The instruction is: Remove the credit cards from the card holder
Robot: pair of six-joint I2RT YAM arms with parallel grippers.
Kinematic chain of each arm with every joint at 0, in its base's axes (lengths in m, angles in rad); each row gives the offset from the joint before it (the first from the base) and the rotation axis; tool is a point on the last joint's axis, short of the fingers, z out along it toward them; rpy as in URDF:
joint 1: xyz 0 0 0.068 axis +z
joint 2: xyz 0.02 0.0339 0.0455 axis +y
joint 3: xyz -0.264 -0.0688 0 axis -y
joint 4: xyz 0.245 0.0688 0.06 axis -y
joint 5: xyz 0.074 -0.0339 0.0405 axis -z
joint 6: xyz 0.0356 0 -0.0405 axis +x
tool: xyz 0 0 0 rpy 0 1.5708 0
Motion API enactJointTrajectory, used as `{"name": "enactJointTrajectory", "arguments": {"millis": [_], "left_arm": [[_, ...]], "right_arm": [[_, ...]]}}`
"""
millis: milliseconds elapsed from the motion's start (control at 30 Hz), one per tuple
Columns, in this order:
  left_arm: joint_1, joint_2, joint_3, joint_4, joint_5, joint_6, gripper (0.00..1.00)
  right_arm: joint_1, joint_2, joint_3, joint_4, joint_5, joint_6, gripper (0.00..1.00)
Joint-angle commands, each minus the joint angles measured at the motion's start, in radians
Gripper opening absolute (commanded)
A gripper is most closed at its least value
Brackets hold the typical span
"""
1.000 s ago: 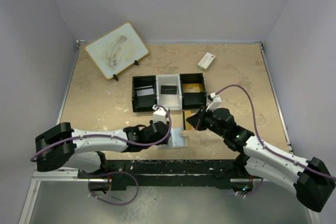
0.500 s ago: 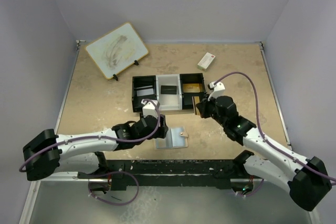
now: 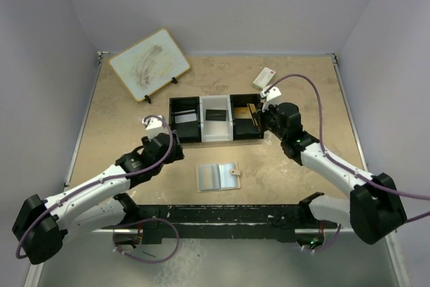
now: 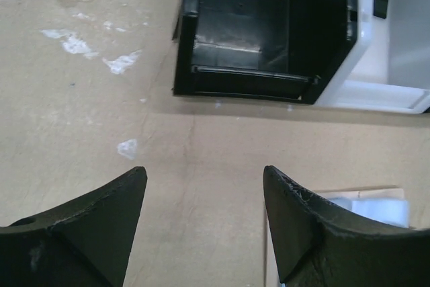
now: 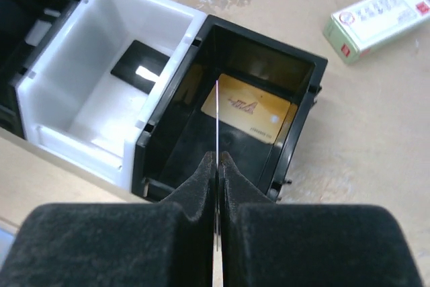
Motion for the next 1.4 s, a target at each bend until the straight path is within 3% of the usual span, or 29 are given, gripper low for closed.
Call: {"name": "enactJointTrajectory", "arguments": {"millis": [0, 100, 233, 333, 467, 733, 933, 1067, 1367], "left_arm": [[0.052, -0.069, 0.005, -0.097, -0.075, -0.042, 0.69], [0.069, -0.088, 0.036, -0.130, -0.116, -0.059, 0.69], [0.072, -0.043, 0.196, -0.251, -0.011, 0.027, 0.70], [0.072, -0.012, 0.291, -0.357, -0.129, 0.077, 0.71], [0.116, -0.010, 0.286, -0.317, -0.122, 0.146, 0.74], [0.311, -0.039, 0.264, -0.273, -0.043, 0.228, 0.74], [0.312, -0.079, 0.255, -0.292, -0.090, 0.218, 0.74], [0.312, -0.107, 0.260, -0.294, -0.135, 0.216, 0.74], [0.312, -0.114, 0.266, -0.299, -0.157, 0.216, 0.74]], "right_arm": [[0.008, 0.082, 0.056, 0.164, -0.061, -0.305, 0.00], [0.009, 0.132, 0.060, 0.200, -0.108, -0.402, 0.00], [0.010, 0.150, 0.026, 0.329, -0.129, -0.439, 0.00], [0.009, 0.198, 0.046, 0.309, -0.199, -0.560, 0.00], [0.009, 0.282, 0.118, 0.181, -0.238, -0.658, 0.00], [0.005, 0.354, 0.126, 0.181, -0.156, -0.764, 0.00], [0.000, 0.430, 0.163, 0.139, -0.125, -0.882, 0.00], [-0.002, 0.443, 0.137, 0.261, -0.057, -0.941, 0.00], [-0.025, 0.512, 0.182, 0.278, -0.082, -1.018, 0.00]]}}
